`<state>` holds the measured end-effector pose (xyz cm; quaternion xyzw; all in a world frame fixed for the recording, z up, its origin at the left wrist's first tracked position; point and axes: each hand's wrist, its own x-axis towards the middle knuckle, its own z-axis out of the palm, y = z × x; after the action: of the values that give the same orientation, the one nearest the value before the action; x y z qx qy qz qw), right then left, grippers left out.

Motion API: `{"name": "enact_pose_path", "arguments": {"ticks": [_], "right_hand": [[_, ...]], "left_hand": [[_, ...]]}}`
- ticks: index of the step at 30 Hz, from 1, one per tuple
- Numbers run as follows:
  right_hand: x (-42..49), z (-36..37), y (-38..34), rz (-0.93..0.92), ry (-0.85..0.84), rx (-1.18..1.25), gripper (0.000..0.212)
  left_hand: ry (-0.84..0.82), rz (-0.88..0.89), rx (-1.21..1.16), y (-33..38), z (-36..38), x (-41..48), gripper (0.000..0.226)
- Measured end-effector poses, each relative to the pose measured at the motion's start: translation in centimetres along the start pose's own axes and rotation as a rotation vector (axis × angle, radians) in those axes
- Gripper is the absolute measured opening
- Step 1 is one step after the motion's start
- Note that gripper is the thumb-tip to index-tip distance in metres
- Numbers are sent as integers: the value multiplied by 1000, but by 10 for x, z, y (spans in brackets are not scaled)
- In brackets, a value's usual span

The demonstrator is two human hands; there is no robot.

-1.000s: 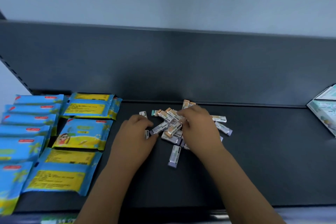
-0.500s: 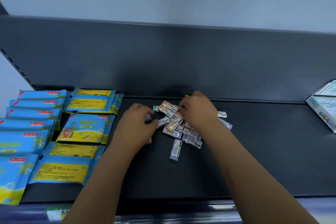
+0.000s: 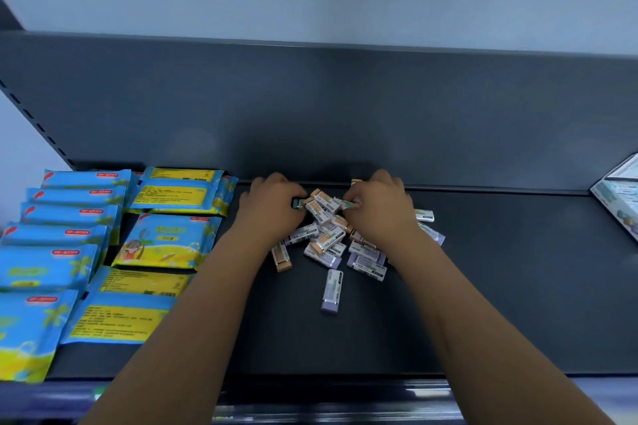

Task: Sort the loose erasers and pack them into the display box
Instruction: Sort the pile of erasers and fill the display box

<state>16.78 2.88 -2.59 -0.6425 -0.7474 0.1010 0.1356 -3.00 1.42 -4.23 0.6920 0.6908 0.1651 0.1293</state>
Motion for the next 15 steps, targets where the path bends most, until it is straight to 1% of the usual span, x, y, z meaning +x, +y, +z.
{"name": "enact_pose_path", "arguments": {"ticks": [3,6,8,11,13,15], "right_hand": [[-5,0,-1,79,33,113,24],[-11,-4,0,31,114,218,24],[-15,-10,-1,-8,156,355,18],[-26,-16,-4,-13,131,500,15],[-33,-17,-3,-20,138,559,19],[-39,-18,-2,-18,131,608,36]], "left_hand": [[15,45,32,-1,3,-1,25],[40,75,49,1,2,-3,24],[60,68,88,5,0,-5,24],[186,42,159,11,-7,-11,21],[270,32,164,13,-13,-15,18],[304,38,138,14,-20,-20,17]]}}
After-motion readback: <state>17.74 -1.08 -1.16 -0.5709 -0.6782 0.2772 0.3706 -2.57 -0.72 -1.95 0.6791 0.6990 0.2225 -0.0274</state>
